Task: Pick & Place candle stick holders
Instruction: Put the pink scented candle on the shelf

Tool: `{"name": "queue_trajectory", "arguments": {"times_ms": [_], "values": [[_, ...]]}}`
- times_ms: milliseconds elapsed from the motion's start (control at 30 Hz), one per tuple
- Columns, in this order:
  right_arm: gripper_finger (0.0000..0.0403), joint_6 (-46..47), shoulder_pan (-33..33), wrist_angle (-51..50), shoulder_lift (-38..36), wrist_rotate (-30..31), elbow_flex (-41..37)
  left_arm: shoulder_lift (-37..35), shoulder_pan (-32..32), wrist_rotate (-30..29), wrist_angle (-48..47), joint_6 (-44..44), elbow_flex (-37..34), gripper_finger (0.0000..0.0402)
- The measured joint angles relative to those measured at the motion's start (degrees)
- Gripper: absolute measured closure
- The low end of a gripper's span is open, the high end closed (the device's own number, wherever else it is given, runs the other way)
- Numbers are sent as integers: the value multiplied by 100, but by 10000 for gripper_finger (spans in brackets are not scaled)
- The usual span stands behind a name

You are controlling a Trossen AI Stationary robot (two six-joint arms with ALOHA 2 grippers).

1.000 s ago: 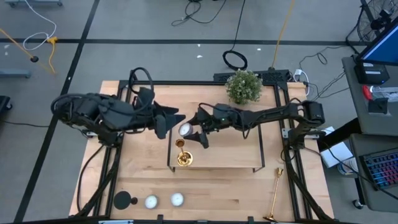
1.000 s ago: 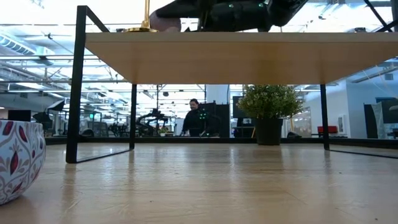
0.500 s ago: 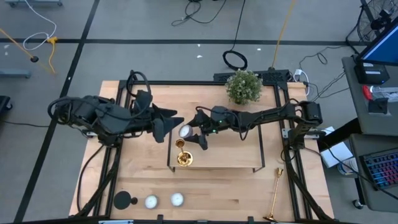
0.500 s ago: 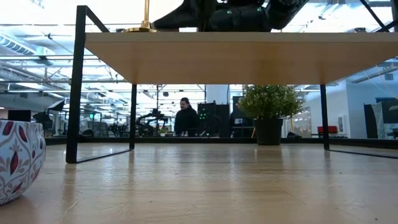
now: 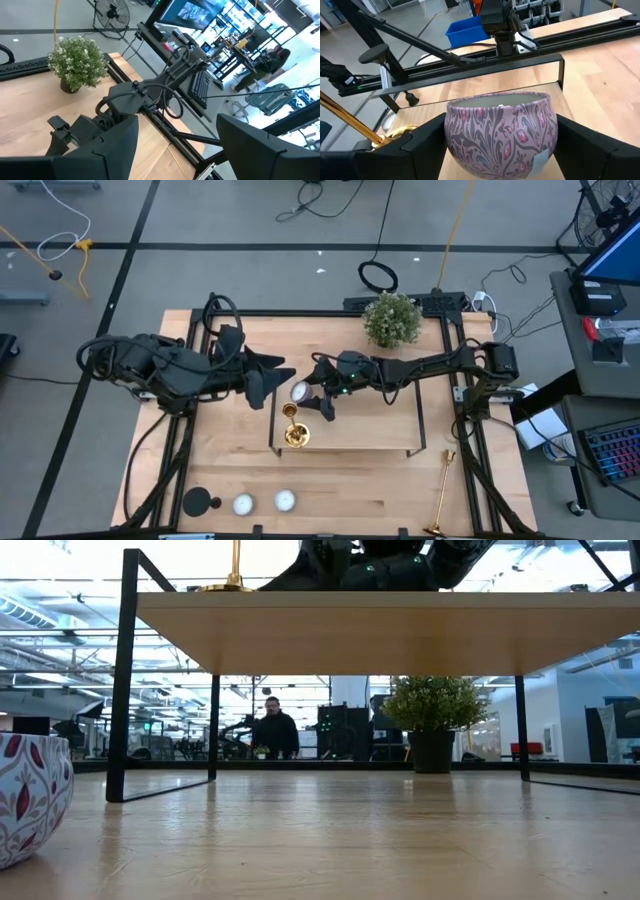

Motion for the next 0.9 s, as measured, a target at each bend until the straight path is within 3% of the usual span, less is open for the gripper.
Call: {"name": "queue_trajectory", "arguments": {"times_ms": [900], "values": [[96, 118, 49, 463, 341, 127, 0, 0, -76, -107, 50, 25, 2, 133]]}}
